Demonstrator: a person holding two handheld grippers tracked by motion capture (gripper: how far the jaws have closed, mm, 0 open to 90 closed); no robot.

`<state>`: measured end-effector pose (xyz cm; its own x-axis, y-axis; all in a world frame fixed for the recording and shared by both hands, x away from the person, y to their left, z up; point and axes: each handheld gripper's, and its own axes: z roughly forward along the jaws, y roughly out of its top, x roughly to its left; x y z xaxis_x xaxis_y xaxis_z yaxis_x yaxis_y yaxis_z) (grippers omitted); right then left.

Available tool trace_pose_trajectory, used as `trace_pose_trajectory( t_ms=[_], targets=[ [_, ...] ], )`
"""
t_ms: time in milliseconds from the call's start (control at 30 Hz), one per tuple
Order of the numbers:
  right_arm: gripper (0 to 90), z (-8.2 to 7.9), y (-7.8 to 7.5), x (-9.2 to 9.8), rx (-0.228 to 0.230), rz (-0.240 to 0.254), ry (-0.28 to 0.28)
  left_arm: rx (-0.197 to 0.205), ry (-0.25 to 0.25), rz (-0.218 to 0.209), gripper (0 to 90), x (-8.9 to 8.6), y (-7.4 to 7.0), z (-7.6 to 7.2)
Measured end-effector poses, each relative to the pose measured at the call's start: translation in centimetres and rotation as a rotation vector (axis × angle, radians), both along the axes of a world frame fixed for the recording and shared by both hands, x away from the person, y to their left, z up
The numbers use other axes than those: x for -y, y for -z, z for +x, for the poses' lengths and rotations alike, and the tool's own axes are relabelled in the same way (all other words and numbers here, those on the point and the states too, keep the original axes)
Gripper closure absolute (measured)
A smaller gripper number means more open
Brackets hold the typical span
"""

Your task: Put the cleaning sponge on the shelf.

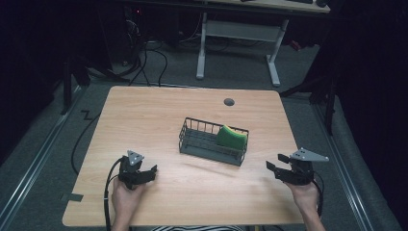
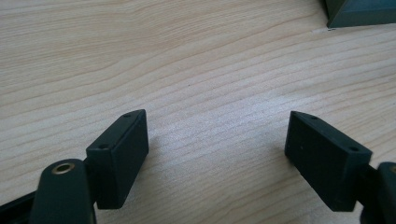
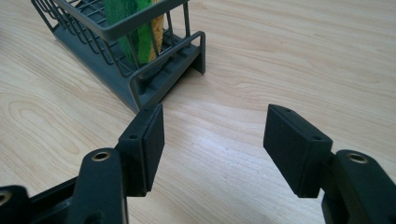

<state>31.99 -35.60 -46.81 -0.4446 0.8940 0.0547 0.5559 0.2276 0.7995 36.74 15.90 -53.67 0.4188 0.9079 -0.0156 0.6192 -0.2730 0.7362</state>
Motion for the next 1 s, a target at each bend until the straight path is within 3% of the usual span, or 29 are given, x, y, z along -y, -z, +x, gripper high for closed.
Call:
trace_pose_trajectory(
  t_ms=[133,333,600,633,667,1000],
  targets=[
    [38.3,0.5,1.2,-0.8,-0.009,0.027,0.012,0.000,0.001,0.000,22.0,0.0,0.0,0.0],
    [38.3,1.3,2.4,-1.8,-0.011,0.016,0.019,0.000,0.001,0.000,22.0,0.0,0.0,0.0],
    [37.2,2.7,5.5,-2.8,-0.068,-0.034,0.049,0.000,0.001,0.000,22.1,0.0,0.0,0.0],
    [35.6,2.8,5.8,-2.9,-0.081,-0.048,0.058,0.000,0.001,0.000,22.1,0.0,0.0,0.0],
    [34.1,3.0,6.2,-3.3,-0.086,-0.096,0.068,0.000,0.001,0.000,22.1,0.0,0.0,0.0],
    [25.8,3.2,6.3,-3.5,-0.088,-0.118,0.106,0.001,0.003,0.000,21.7,0.0,0.0,-0.1]
  ],
)
